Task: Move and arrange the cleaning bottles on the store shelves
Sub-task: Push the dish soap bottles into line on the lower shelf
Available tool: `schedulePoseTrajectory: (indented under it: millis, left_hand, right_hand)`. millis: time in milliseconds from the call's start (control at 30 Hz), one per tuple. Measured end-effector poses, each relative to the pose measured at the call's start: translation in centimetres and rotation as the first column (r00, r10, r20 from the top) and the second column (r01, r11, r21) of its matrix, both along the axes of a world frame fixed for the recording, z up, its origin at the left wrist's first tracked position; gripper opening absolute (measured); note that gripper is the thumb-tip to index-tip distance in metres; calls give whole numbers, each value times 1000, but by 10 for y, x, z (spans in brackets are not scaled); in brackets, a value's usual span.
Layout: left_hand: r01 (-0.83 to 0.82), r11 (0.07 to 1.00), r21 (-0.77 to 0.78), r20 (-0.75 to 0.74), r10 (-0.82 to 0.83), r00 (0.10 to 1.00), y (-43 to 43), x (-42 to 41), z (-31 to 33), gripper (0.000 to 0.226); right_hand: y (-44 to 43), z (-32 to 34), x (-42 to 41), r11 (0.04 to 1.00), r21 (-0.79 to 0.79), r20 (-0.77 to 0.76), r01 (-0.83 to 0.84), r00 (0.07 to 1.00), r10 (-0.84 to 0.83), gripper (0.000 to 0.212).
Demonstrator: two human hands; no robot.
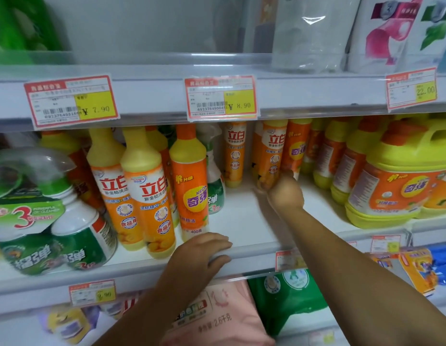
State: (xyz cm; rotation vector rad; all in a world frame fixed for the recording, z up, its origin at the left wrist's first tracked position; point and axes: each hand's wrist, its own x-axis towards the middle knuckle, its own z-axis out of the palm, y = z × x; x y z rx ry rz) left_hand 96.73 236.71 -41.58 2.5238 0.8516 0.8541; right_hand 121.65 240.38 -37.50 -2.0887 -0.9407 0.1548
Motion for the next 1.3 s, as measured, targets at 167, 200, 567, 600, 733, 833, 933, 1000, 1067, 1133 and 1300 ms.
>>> schedulePoseTrajectory:
  millis: [167, 200, 567, 600, 733, 833, 933, 1000, 1067, 1133, 1300]
  left_hand:
    - [-24, 1000, -4, 46, 24, 999, -9, -15, 8, 42]
    - [-33, 999, -2, 40, 33, 999, -11, -21, 10, 42]
    - [-224, 974, 14, 25, 224, 974, -18, -90, 25, 35]
    - [-235, 972, -2, 9, 236, 972, -16, -94, 24, 37]
    - [-269, 963, -5, -41, 269, 962, -9, -109, 17, 41]
    - [-302, 953, -36, -46, 300, 953, -5, -114, 13, 28]
    - [-296, 954, -50, -14, 296, 955, -2, -109, 12, 19]
    - [-301, 948, -101, 9, 304, 953, -4, -103, 13, 18]
    - [-305, 944, -128, 36, 312, 949, -4, -100, 13, 17]
    - [-315, 938, -143, 45, 324, 945, -5, -99, 13, 14]
    - [-325, 928, -183, 57, 340, 939, -8, -97, 14, 14]
  right_hand:
    - [-40, 13, -58, 925, 154, -107, -348, 925, 365, 32]
    - [-48, 19, -74, 878, 184, -187, -442, 861, 473, 30]
    - [-52, 18, -150, 773, 229, -238, -592, 736, 634, 64]
    - [-52, 16, -148, 780, 212, -206, -588, 754, 624, 63]
    - [-61, 16, -116, 828, 211, -176, -520, 813, 555, 55]
    - [-73, 13, -71, 893, 224, -162, -391, 888, 429, 56]
    - [-83, 9, -27, 944, 237, -119, -231, 957, 264, 52]
    - [-86, 10, -6, 951, 258, -125, -171, 970, 208, 51]
    - [-85, 10, 10, 951, 283, -150, -124, 974, 172, 54]
    - [-81, 7, 22, 949, 302, -171, -90, 974, 146, 62]
    - [-67, 2, 39, 945, 323, -149, -49, 984, 102, 68]
